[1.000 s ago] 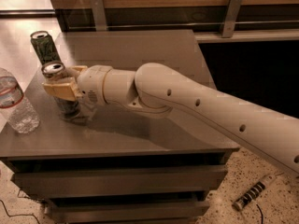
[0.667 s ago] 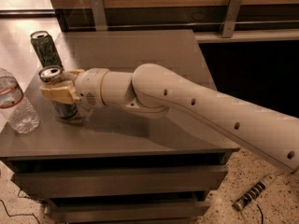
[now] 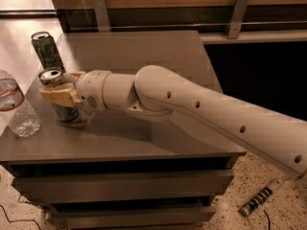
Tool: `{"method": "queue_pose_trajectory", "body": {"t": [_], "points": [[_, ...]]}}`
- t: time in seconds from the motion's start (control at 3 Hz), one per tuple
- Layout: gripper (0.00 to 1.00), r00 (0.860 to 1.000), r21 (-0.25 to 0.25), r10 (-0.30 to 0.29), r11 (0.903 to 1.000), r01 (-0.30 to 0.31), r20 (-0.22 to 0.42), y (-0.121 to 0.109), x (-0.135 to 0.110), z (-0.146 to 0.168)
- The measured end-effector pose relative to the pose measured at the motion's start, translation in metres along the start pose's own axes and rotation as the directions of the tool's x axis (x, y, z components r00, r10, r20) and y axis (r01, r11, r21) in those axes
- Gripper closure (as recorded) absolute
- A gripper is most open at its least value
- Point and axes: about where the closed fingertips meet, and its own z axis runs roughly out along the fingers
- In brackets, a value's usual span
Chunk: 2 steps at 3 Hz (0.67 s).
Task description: Move redbull can near water bottle
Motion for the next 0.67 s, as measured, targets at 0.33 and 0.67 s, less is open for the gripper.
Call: {"method": "queue_pose_trajectory", "body": {"t": [0.33,0.67], "points": [[0.30,1.000,-0.003,-0.001,1.0000,0.001,0.000,0.0016,-0.0005,0.0012],[0.01,1.000,-0.007,-0.002,1.0000,0.002,0.000,0.0037,-0.0011,0.0028]]}}
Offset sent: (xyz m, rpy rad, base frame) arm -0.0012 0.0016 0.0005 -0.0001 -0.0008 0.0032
